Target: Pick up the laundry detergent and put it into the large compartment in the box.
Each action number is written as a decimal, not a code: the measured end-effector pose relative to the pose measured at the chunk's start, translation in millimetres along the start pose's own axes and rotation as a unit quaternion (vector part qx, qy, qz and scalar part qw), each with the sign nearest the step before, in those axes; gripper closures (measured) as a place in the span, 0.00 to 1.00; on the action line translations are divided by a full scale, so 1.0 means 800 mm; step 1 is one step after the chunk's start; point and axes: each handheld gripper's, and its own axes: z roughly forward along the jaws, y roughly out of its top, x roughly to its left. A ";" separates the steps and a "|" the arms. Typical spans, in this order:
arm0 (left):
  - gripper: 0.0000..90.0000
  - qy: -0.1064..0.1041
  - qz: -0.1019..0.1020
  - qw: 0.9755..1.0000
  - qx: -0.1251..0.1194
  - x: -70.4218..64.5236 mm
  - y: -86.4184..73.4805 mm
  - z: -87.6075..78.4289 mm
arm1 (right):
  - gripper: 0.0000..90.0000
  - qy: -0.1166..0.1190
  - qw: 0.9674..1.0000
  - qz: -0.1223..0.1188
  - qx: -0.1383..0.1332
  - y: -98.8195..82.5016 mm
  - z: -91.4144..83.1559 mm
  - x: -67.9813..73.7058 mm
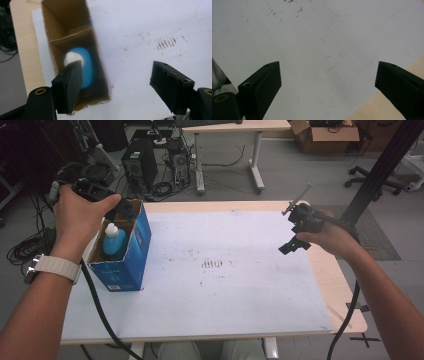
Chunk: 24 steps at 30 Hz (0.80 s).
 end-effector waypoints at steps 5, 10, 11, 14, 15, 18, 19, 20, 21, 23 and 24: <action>0.29 -0.016 0.029 0.999 0.014 -0.015 -0.002 0.002 | 0.07 -0.001 1.000 -0.001 0.000 -0.001 -0.001 0.001; 0.29 -0.032 0.067 0.997 0.021 -0.031 -0.005 0.007 | 0.07 -0.001 1.000 0.001 0.000 -0.003 -0.002 0.000; 0.29 -0.038 0.076 0.996 0.022 -0.034 -0.005 0.008 | 0.07 -0.001 1.000 0.001 0.000 -0.003 -0.002 0.000; 0.29 -0.056 0.109 0.992 0.025 -0.045 -0.006 0.011 | 0.07 -0.001 1.000 0.001 0.002 -0.002 -0.001 0.000; 0.28 -0.062 0.117 0.991 0.027 -0.048 -0.006 0.012 | 0.07 -0.001 1.000 0.000 0.001 -0.002 -0.001 0.001; 0.25 -0.079 0.140 0.987 0.030 -0.058 -0.008 0.017 | 0.07 0.000 1.000 -0.001 0.001 -0.001 -0.001 0.000; 0.23 -0.083 0.145 0.985 0.032 -0.061 -0.008 0.019 | 0.07 -0.001 1.000 -0.001 0.002 -0.001 0.000 0.000; 0.20 -0.086 0.149 0.985 0.033 -0.064 -0.008 0.020 | 0.07 -0.001 1.000 -0.001 0.002 -0.001 0.000 0.000; 0.18 -0.088 0.152 0.984 0.035 -0.066 -0.008 0.022 | 0.07 0.000 1.000 -0.001 0.003 -0.001 0.000 0.001; 0.17 -0.090 0.155 0.983 0.036 -0.069 -0.008 0.024 | 0.07 0.000 1.000 -0.001 0.002 -0.001 0.000 0.000; 0.16 -0.090 0.156 0.983 0.038 -0.070 -0.009 0.024 | 0.07 0.000 1.000 -0.002 0.002 -0.001 0.000 0.000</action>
